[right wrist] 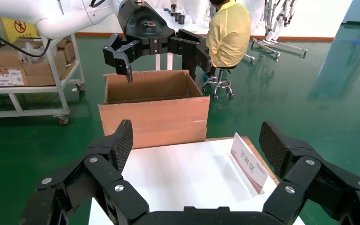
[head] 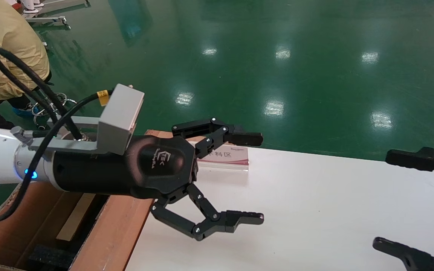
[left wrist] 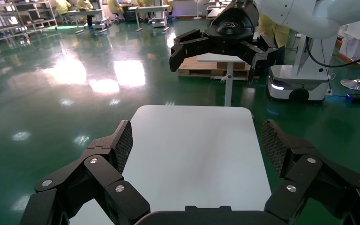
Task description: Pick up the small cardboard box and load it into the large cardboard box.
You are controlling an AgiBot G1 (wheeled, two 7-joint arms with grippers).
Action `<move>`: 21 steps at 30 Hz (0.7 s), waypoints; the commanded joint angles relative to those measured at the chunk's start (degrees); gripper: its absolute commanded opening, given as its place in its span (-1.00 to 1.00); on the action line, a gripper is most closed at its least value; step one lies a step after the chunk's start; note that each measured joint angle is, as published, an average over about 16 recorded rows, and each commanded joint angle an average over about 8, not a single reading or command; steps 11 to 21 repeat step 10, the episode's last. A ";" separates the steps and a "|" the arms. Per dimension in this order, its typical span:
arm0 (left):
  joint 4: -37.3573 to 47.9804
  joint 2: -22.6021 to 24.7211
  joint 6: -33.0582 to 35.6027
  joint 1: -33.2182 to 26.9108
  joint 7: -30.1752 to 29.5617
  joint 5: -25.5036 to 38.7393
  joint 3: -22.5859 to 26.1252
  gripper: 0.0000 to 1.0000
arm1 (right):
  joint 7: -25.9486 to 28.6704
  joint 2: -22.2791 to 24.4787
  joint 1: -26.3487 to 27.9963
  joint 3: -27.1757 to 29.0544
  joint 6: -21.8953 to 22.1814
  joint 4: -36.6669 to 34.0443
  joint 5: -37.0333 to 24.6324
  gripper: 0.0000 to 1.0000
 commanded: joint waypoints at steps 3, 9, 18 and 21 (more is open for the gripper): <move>0.00 0.01 0.05 0.11 0.07 -0.07 -0.13 1.00 | 0.00 0.00 0.00 0.00 0.00 0.00 0.00 1.00; 0.00 0.03 0.11 0.24 0.17 -0.16 -0.28 1.00 | 0.00 -0.01 0.00 0.01 -0.01 0.01 -0.01 1.00; 0.00 0.03 0.12 0.25 0.18 -0.17 -0.30 1.00 | 0.00 -0.01 0.00 0.01 -0.01 0.01 -0.01 1.00; 0.00 0.03 0.12 0.25 0.18 -0.17 -0.30 1.00 | 0.00 -0.01 0.00 0.01 -0.01 0.01 -0.01 1.00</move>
